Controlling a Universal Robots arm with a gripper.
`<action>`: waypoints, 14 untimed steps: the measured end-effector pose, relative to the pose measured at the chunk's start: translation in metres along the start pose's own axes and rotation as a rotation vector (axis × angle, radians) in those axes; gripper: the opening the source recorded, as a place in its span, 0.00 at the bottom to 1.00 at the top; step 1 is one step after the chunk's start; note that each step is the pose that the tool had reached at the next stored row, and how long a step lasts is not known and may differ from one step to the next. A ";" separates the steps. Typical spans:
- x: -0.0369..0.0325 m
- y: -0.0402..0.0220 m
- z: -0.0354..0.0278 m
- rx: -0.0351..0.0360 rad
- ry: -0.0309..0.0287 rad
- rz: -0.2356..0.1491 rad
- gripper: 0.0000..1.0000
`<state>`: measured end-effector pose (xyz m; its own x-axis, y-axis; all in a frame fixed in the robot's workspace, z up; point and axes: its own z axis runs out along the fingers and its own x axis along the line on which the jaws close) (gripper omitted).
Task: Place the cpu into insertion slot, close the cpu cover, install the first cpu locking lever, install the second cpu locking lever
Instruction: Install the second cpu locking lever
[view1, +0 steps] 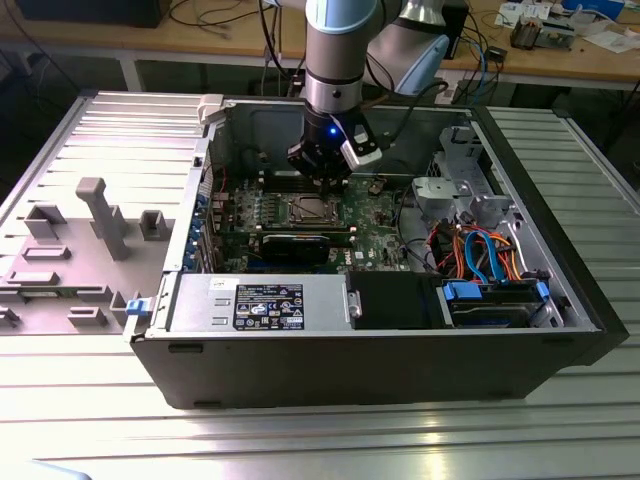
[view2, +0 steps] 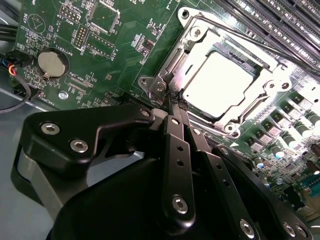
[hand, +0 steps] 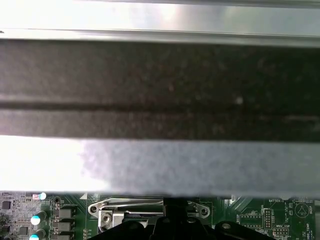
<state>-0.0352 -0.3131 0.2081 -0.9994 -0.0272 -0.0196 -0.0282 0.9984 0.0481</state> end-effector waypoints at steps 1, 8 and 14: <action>0.0000 0.0000 0.0000 -0.0001 0.0000 0.000 0.11; 0.0002 -0.0065 -0.0003 0.0000 0.0001 0.000 0.11; 0.0003 -0.0126 -0.0006 -0.0001 0.0000 0.000 0.11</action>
<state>-0.0352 -0.3256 0.2080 -0.9994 -0.0271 -0.0196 -0.0280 0.9984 0.0482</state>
